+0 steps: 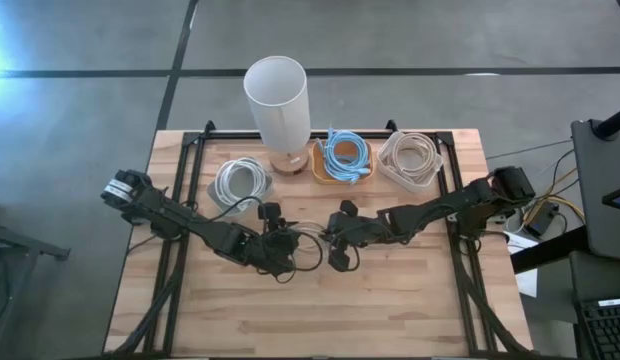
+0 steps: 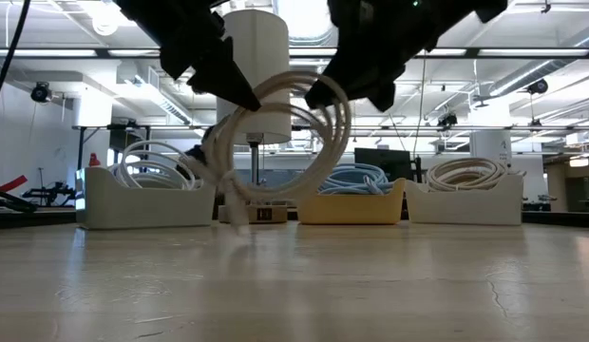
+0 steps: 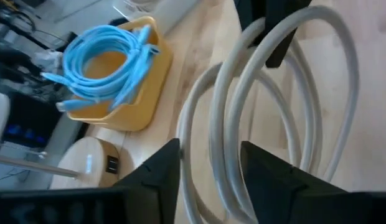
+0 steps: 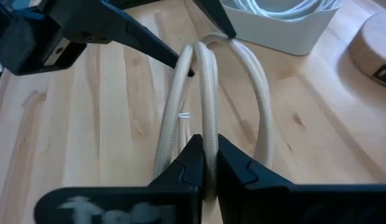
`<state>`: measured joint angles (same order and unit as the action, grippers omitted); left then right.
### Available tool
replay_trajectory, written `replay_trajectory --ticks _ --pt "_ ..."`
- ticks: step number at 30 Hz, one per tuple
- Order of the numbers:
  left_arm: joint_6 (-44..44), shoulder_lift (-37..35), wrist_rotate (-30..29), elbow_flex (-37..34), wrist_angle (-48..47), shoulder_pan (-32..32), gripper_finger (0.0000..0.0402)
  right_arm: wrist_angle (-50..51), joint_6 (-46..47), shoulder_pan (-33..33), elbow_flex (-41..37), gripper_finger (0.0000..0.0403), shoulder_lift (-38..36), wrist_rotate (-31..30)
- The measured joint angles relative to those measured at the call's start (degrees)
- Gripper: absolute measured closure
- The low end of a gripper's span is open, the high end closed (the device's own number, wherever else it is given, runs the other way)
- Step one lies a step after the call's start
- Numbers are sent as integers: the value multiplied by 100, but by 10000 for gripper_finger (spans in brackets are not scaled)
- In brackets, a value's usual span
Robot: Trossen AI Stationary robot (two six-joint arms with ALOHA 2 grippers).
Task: Sort HDMI cables
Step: Put the brown HDMI cable into the white bin
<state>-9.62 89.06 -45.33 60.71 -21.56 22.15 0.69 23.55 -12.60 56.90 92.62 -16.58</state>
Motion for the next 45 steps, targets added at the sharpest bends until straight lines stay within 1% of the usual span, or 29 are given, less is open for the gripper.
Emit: replay_trajectory --ticks 2,4,9,11,13,15,17,21,25,27,30,32,34,40,45 --pt "35 -7 -177 42 6 -2 232 239 2 0 0 389 -186 -116" --pt "125 -22 -448 108 11 -2 221 558 47 0 6 389 -406 -417" --pt "276 -102 -1470 272 -1 -15 207 1855 449 26 7 389 -1054 -1242" --pt "380 -159 -1865 347 11 -20 206 2297 646 29 7 389 -1329 -1365" --pt "461 -208 -2128 417 1 -21 207 2685 730 28 7 390 -1567 -1366" --pt "532 -234 -2169 473 13 -35 206 3065 745 22 7 390 -1837 -1370" --pt "532 -236 -2171 500 13 -57 206 3420 780 22 7 390 -2155 -1609" --pt "475 -236 -2167 460 -6 -73 208 4153 1150 31 7 390 -2870 -2384" --pt "456 -225 -2162 426 -6 -91 209 4825 1501 134 7 390 -3492 -3521" --pt "451 -225 -2163 406 5 -118 209 5200 1777 318 7 390 -3743 -3738" --pt "445 -223 -2160 373 3 -172 209 5659 2112 693 -21 390 -3997 -3764" --pt "445 -223 -2160 371 9 -199 209 5789 2114 969 -104 390 -4088 -3760" --pt "445 -223 -2160 369 9 -222 209 5761 1948 1252 -242 390 -4150 -3696" --pt "445 -223 -2128 367 9 -256 209 5604 1801 1958 -701 390 -4098 -2995" --pt "445 -221 -2012 367 11 -259 209 5188 1742 2309 -1179 390 -4083 -2880"
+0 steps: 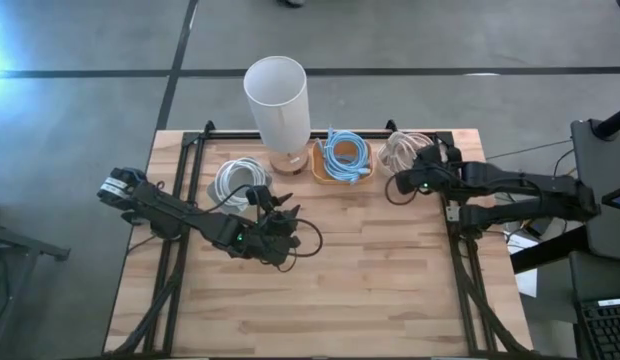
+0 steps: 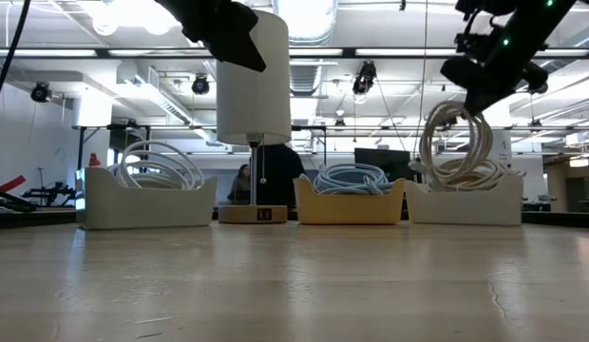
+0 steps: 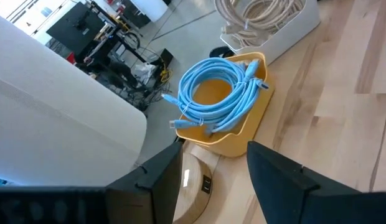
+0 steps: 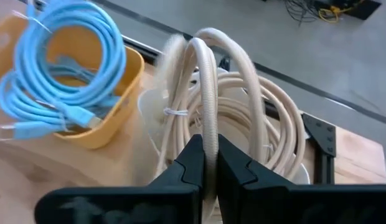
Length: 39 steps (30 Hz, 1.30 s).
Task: Sort HDMI cables
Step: Put the brown HDMI cable into the white bin
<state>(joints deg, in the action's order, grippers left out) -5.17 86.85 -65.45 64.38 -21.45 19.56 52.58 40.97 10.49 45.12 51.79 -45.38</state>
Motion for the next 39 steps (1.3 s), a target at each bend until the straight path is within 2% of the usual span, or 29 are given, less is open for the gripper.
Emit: replay_trajectory --ticks 9,18,26,34,39 --pt "2 0 2 0 0 -51 209 -463 -584 459 -72 390 0 68" --pt "26 0 4 0 0 -110 209 -627 -494 583 -587 389 178 40" --pt "52 0 4 0 0 -124 209 -616 -752 585 -599 344 269 84" --pt "50 0 4 0 -2 -135 209 -583 -817 709 -581 303 223 -200" --pt "50 2 4 0 -2 -135 209 72 -813 853 -404 291 181 -257"
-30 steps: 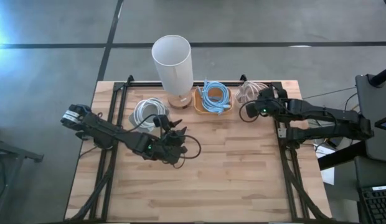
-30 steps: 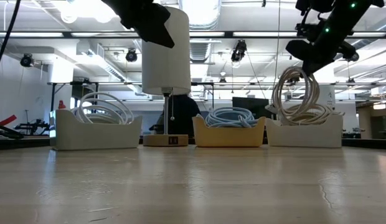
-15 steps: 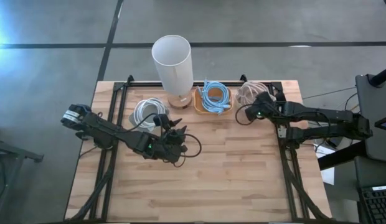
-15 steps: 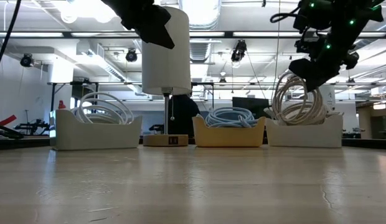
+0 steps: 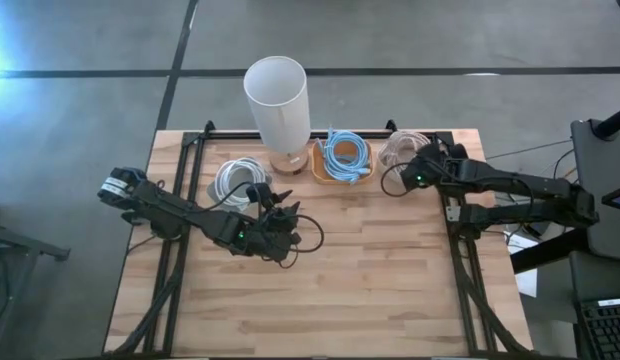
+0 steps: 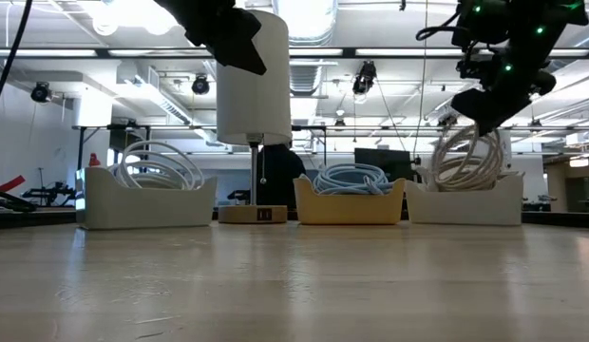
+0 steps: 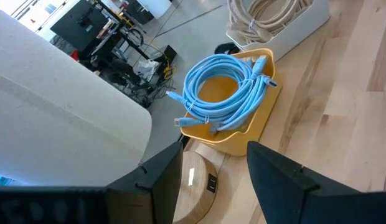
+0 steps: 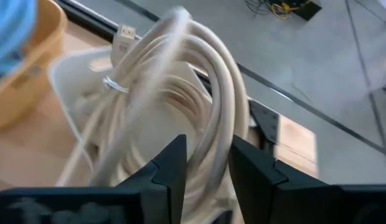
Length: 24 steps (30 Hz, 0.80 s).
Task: Sort HDMI cables
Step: Put the brown HDMI cable into the white bin, then return to Home Position
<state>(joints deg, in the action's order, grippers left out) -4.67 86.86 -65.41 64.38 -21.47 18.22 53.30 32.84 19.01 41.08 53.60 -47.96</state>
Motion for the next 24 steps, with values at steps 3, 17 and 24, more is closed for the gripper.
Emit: replay_trajectory --ticks 3,17,24 --pt "-1 1 0 0 0 0 209 406 0 43 150 286 -11 22" --pt "-297 1 415 0 0 0 209 645 -644 363 371 249 -26 -412" --pt "-308 3 493 0 0 0 209 647 -1258 848 557 247 -74 -756"
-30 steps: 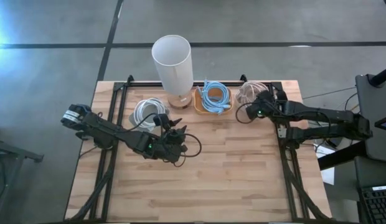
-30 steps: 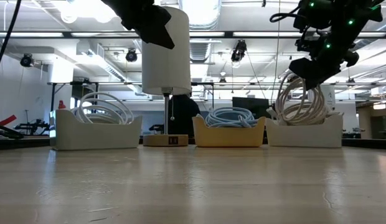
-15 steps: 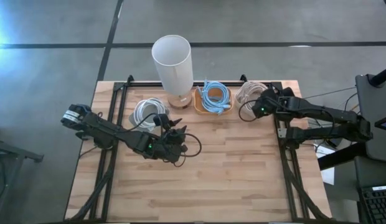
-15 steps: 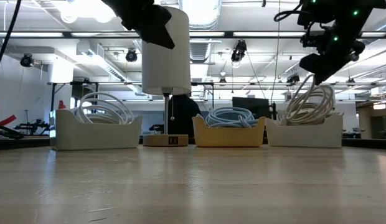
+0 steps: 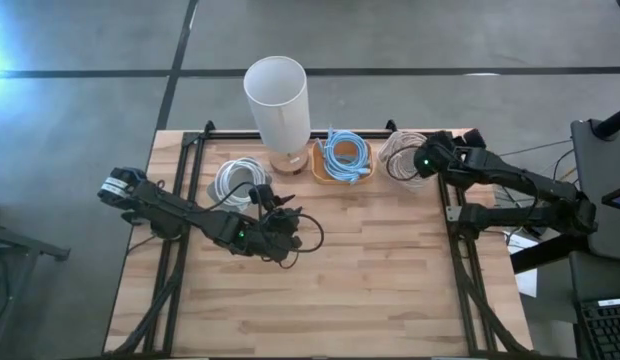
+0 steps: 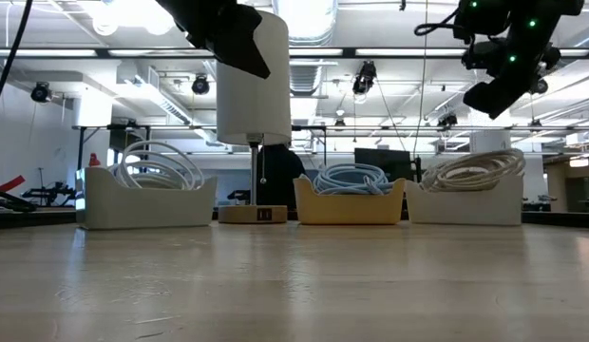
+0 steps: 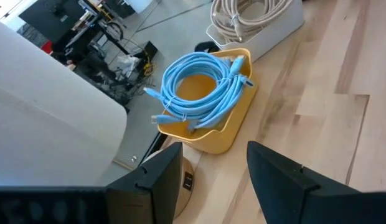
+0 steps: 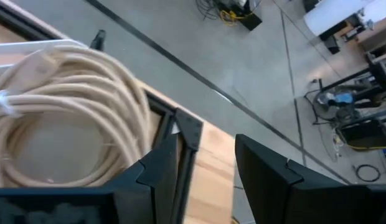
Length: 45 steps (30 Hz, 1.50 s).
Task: Sort HDMI cables
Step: Return to Home Position
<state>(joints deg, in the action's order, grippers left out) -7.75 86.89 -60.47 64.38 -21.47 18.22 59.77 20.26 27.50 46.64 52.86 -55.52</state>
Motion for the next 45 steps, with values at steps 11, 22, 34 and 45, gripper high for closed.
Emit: replay_trajectory --ticks 11,22,34,45 --pt "16 0 -1 0 0 -13 209 -54 -72 123 987 248 5 699" --pt "-118 -783 486 -4 -202 24 209 -44 -228 -868 1623 267 1 3207" --pt "-858 -3127 865 -1511 -230 34 209 -986 -567 -3544 964 296 -421 3212" --pt "561 -4797 2864 -3819 2632 11 209 -4128 -2198 -4463 -1081 316 -1713 5453"
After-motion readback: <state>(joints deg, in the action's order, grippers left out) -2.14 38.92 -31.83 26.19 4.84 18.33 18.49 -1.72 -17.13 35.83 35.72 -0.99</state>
